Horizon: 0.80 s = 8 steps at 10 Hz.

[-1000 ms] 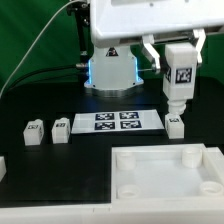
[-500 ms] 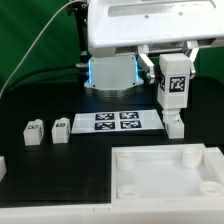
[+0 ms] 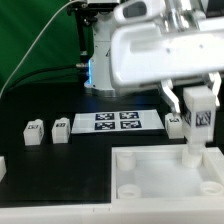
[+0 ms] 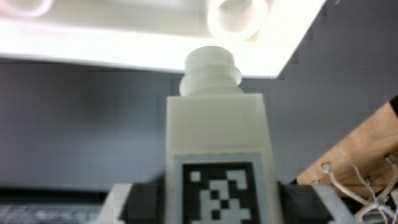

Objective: Assemble one leg

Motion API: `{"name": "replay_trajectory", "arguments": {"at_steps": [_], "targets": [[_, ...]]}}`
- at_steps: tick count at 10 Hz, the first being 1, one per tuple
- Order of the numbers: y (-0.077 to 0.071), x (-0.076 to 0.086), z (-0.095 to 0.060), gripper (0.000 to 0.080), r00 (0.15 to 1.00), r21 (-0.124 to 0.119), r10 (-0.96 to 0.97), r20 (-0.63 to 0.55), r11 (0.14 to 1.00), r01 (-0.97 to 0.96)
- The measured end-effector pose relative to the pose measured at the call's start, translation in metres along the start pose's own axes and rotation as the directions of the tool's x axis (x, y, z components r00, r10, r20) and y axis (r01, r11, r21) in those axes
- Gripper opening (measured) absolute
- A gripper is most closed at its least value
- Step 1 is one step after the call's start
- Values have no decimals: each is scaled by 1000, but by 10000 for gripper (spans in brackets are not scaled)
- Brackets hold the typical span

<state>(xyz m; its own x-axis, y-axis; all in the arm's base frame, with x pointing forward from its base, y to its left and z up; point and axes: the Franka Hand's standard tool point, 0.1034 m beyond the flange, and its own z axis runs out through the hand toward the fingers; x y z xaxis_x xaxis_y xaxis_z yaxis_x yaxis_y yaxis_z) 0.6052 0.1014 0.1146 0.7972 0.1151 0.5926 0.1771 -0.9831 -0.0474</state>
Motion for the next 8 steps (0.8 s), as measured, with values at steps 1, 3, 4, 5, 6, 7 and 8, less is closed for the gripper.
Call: {"name": "replay_trajectory", "arguments": {"at_steps": [1,3,4,5,6,7,8], "targets": [[-5,-1,9,291,1000,9,8,9,1000,-8],[-11,2,17,291,1000,18,6,7,1000,-6],[-13,1,21,291,1000,21,6,10,1000,-6],[-15,-1,24,291,1000,24,5,14,1000,-5],[-14,-3,25,291,1000,23,5,16,1000,-5],[-11,-4,26,291,1000,20,8,19,1000,-8],[-10,-7,28,291,1000,19,10,24,1000,-11]]}}
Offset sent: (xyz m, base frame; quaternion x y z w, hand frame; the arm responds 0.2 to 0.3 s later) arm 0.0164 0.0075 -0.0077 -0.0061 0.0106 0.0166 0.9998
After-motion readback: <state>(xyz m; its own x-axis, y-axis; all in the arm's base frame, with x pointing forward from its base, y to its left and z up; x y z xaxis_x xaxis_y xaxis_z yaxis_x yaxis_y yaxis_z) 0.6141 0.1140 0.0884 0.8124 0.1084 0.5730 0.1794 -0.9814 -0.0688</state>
